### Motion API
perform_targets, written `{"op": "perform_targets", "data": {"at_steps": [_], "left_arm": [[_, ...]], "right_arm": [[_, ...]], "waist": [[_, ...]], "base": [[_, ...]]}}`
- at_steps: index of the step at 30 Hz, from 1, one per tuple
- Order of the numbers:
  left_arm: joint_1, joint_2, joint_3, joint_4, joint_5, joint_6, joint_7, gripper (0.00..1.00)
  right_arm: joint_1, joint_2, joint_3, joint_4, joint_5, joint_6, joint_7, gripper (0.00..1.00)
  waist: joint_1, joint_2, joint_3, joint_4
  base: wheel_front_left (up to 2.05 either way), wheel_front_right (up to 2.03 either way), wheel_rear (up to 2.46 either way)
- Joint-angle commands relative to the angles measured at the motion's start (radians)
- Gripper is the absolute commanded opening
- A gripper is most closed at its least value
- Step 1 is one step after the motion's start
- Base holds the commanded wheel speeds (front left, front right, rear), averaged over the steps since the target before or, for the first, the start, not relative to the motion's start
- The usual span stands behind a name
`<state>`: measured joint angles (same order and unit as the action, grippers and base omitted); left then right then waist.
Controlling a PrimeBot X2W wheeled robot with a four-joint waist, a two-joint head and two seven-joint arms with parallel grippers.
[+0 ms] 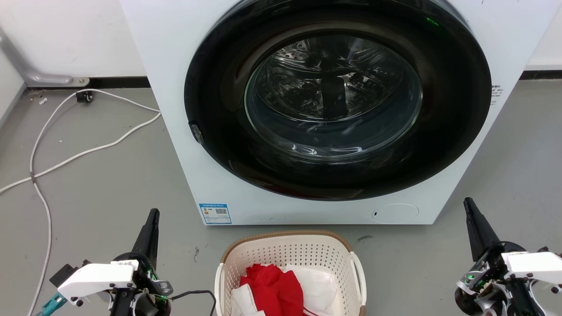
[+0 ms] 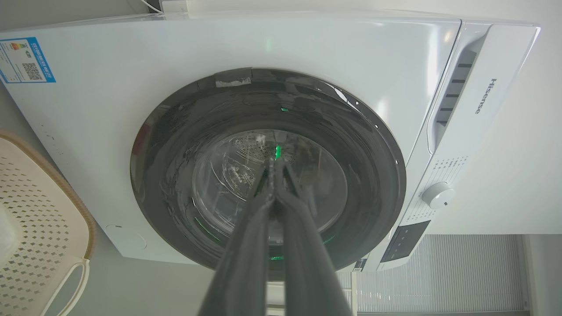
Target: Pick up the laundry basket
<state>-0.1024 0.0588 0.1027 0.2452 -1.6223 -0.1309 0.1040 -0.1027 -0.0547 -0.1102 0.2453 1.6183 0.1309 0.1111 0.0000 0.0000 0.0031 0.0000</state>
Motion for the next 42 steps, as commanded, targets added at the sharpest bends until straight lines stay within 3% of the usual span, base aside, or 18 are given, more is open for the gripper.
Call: {"op": "perform_targets", "data": {"at_steps": [1,29,30,37,42], "left_arm": [[-0.01,-0.001,0.003,0.001,0.002,-0.003,0.005,0.0],[-0.01,-0.004,0.007,0.002,0.006,-0.003,0.006,0.0],[0.001,-0.003,0.003,0.003,0.001,0.0,0.006,1.0],[0.021,-0.006,-0.006,0.001,0.022,0.0,-0.019,1.0],[0.021,-0.006,-0.001,-0.018,0.103,0.0,-0.043,1.0]], "right_arm": [[-0.01,0.003,-0.002,0.001,-0.006,0.0,0.004,0.0],[-0.011,0.003,-0.003,0.001,-0.007,0.0,0.004,0.0],[0.001,0.002,-0.001,0.003,0.0,0.0,0.002,1.0],[0.023,0.004,0.004,0.012,-0.031,0.0,-0.023,1.0],[0.027,0.004,0.0,-0.014,-0.117,0.0,-0.048,1.0]], "waist": [[0.0,0.0,0.0,0.0],[0.0,0.0,0.0,0.0],[0.0,0.0,0.0,0.0],[0.0,0.0,0.001,0.0],[0.0,0.0,0.003,0.0]], "base": [[0.0,0.0,0.0],[0.0,0.0,0.0],[0.0,0.0,0.0],[0.0,0.0,0.0],[0.0,0.0,0.0]]}}
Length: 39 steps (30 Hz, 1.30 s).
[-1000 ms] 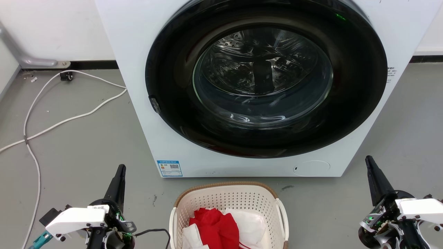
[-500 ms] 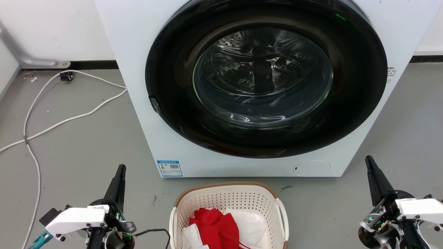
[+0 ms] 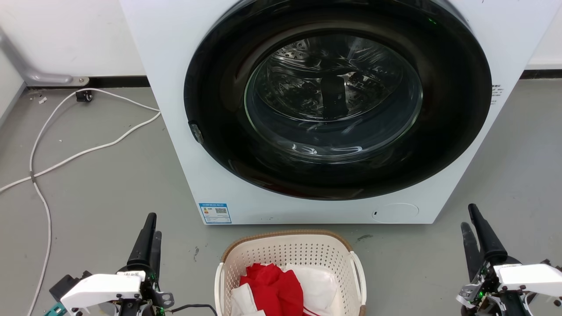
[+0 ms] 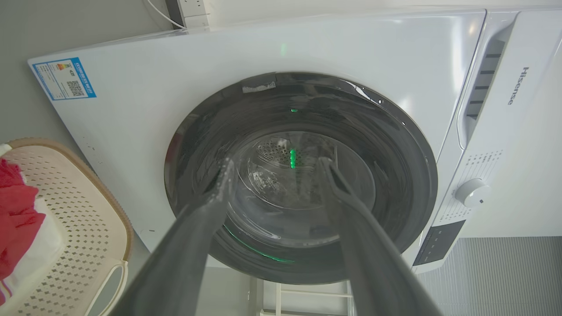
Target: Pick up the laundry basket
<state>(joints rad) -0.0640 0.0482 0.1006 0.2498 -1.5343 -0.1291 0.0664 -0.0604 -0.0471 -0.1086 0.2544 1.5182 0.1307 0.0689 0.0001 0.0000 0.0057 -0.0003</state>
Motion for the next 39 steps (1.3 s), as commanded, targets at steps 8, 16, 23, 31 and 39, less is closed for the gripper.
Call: {"op": "perform_targets", "data": {"at_steps": [8,16,23,31,39], "left_arm": [[-0.017,0.004,-0.008,-0.072,0.162,0.016,-0.043,1.0],[-0.009,0.004,-0.036,-0.115,0.325,0.044,-0.076,1.0],[-0.004,0.004,-0.062,-0.147,0.457,0.064,-0.103,1.0],[0.005,0.004,-0.085,-0.169,0.597,0.085,-0.132,1.0],[0.013,0.004,-0.096,-0.184,0.702,0.094,-0.155,1.0]], "right_arm": [[-0.005,-0.004,0.009,-0.078,-0.197,0.0,-0.042,1.0],[0.007,-0.004,0.038,-0.124,-0.403,0.0,-0.076,1.0],[0.017,-0.004,0.063,-0.152,-0.569,0.0,-0.103,1.0],[0.031,-0.004,0.078,-0.17,-0.721,0.0,-0.132,1.0],[0.04,-0.004,0.084,-0.186,-0.83,0.0,-0.156,1.0]], "waist": [[-0.0001,0.0,0.005,-0.001],[-0.0001,0.0,0.008,-0.001],[-0.0001,0.0,0.011,-0.001],[-0.0001,0.0,0.012,-0.002],[-0.0001,0.0,0.011,-0.003]], "base": [[0.0,0.0,0.0],[0.0,0.0,0.0],[0.0,0.0,0.0],[0.0,0.0,0.0],[0.0,0.0,0.0]]}}
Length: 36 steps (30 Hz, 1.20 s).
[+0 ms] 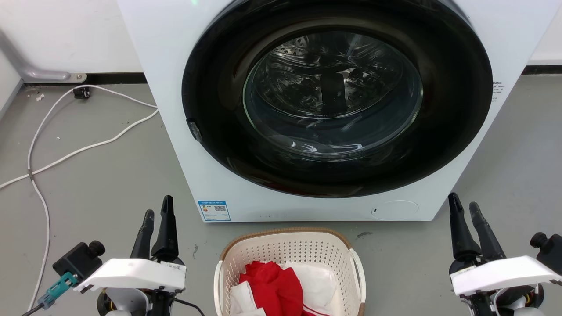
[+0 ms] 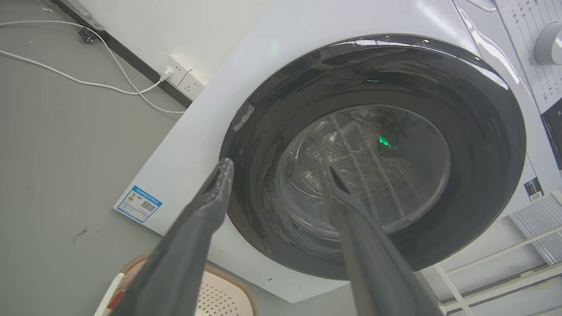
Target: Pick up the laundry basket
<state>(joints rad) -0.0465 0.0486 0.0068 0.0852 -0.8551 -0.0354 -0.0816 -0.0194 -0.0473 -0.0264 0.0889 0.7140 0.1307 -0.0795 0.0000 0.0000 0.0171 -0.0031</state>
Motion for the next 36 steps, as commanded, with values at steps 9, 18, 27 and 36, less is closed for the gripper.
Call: {"op": "perform_targets", "data": {"at_steps": [9,18,27,36], "left_arm": [[0.002,0.003,-0.015,-0.037,0.152,0.008,-0.034,1.0],[0.007,0.003,-0.026,-0.047,0.272,0.014,-0.059,1.0],[0.014,0.003,-0.037,-0.058,0.372,0.001,-0.083,1.0],[0.018,0.003,-0.044,-0.067,0.474,0.0,-0.108,1.0]], "right_arm": [[0.005,-0.004,0.009,-0.041,-0.161,0.0,-0.035,1.0],[0.014,-0.004,0.016,-0.041,-0.287,0.0,-0.06,1.0],[0.022,-0.004,0.027,-0.042,-0.397,0.0,-0.084,1.0],[0.032,-0.005,0.032,-0.054,-0.512,0.0,-0.108,1.0]], "waist": [[0.0,0.0,0.002,0.002],[0.0,0.0,0.004,0.001],[0.0,0.0,0.006,0.001],[0.0,0.0,0.009,0.002]], "base": [[0.0,0.0,0.0],[0.0,0.0,0.0],[0.0,0.0,0.0],[0.0,0.0,0.0]]}}
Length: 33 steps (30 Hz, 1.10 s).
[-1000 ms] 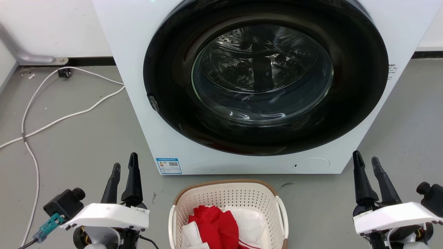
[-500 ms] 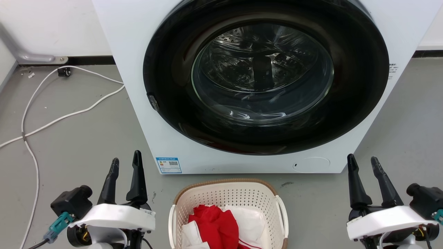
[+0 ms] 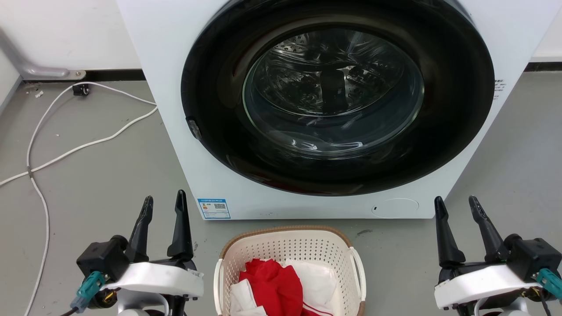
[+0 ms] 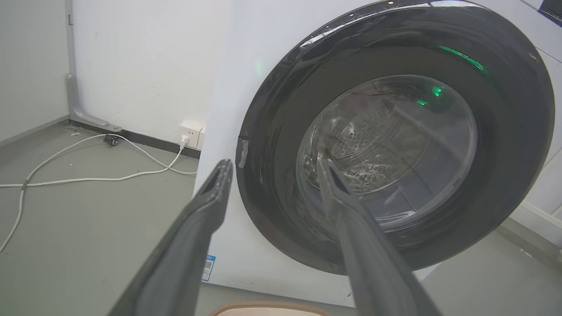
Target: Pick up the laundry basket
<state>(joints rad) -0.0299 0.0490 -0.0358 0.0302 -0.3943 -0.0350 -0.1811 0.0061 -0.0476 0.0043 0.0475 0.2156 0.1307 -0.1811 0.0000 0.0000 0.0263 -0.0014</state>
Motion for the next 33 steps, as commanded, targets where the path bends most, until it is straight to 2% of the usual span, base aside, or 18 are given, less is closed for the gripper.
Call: {"op": "perform_targets", "data": {"at_steps": [1,24,33], "left_arm": [[0.002,0.003,-0.002,-0.012,0.022,0.0,-0.01,1.0],[0.013,0.002,-0.014,-0.017,0.212,-0.01,-0.057,1.0],[0.021,0.002,-0.018,-0.021,0.279,-0.002,-0.074,1.0]], "right_arm": [[0.007,-0.004,0.002,-0.013,-0.022,0.0,-0.009,1.0],[0.022,-0.004,0.013,-0.036,-0.242,0.0,-0.058,1.0],[0.03,-0.004,0.018,-0.043,-0.311,0.0,-0.074,1.0]], "waist": [[0.0,0.0,0.0,0.0],[0.0,0.0,0.006,0.0],[0.0,0.0,0.005,0.002]], "base": [[0.0,0.0,0.0],[0.0,0.0,0.0],[0.0,0.0,0.0]]}}
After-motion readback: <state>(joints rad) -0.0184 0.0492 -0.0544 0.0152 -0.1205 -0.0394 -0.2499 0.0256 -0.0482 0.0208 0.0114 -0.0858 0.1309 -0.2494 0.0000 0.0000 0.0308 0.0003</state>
